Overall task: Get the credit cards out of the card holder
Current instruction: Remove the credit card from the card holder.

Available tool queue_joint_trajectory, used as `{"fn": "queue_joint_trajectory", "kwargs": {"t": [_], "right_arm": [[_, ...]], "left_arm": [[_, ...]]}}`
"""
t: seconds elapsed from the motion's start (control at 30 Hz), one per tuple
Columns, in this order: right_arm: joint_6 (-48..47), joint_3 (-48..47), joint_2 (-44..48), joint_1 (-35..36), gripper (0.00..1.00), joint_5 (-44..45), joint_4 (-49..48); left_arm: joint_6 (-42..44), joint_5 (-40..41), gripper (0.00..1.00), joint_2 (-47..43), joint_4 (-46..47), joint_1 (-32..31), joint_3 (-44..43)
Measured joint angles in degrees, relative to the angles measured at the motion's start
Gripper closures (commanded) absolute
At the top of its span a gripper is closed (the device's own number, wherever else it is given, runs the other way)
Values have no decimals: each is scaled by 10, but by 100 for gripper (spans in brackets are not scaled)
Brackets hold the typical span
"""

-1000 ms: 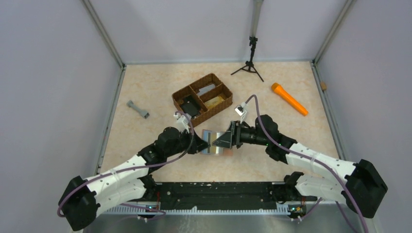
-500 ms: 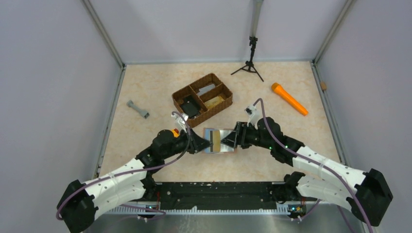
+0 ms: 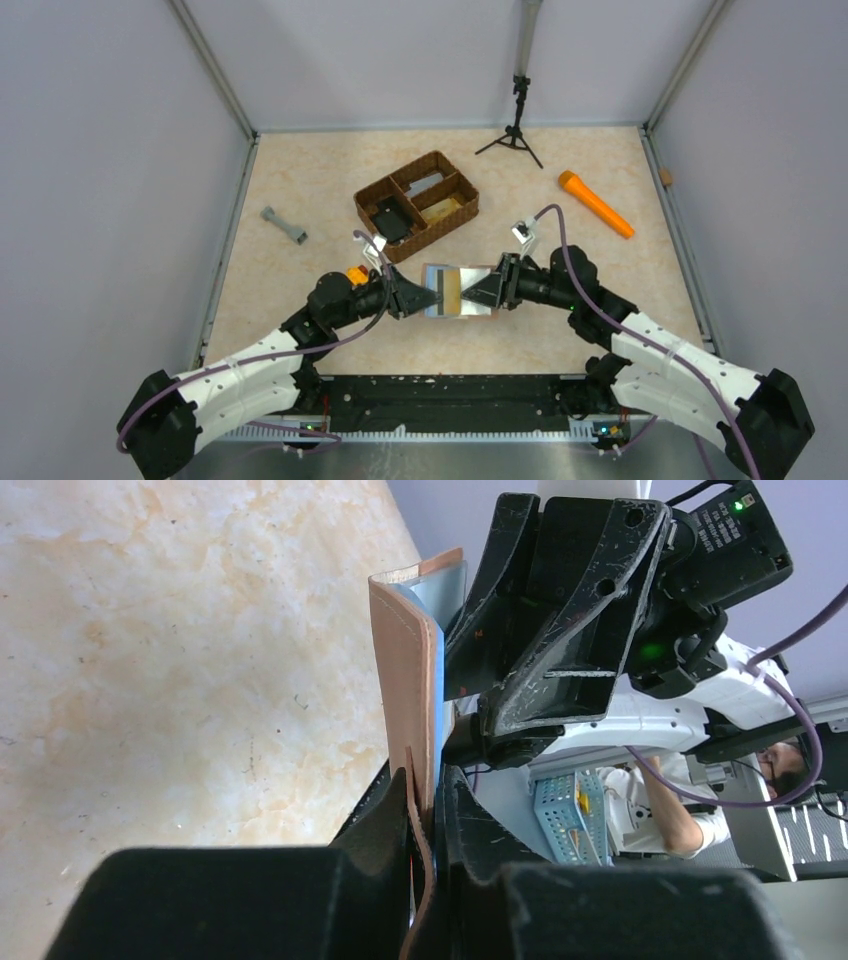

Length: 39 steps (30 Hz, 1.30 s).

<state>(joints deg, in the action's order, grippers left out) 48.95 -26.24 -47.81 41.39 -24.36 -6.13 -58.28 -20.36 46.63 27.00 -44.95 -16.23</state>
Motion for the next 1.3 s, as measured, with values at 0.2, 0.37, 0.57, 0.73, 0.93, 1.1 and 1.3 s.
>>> {"fn": "queue_joint_trajectory", "kwargs": {"t": [0.2,0.37,0.57,0.73,0.93,1.1,1.3], "right_arm": [[19,0,-11,0,56,-35,-37],[26,0,-22,0,53,-42,-41],[48,11,-22,0,61,-54,-77],[84,38,-22,-3,76,-64,-132],[124,64,-16,-5,100,-63,-184],[153,89,15,-5,100,-55,-231],[158,93,42,-5,100,-36,-229]], "left_arm": [[-4,-11,100,0,34,0,2],[-6,-15,100,5,43,0,5],[-21,-23,100,9,88,0,18],[-40,-35,100,25,128,0,26],[-50,-39,100,23,160,1,35],[-55,-38,92,18,173,1,42],[-62,-30,82,0,186,0,55]]}}
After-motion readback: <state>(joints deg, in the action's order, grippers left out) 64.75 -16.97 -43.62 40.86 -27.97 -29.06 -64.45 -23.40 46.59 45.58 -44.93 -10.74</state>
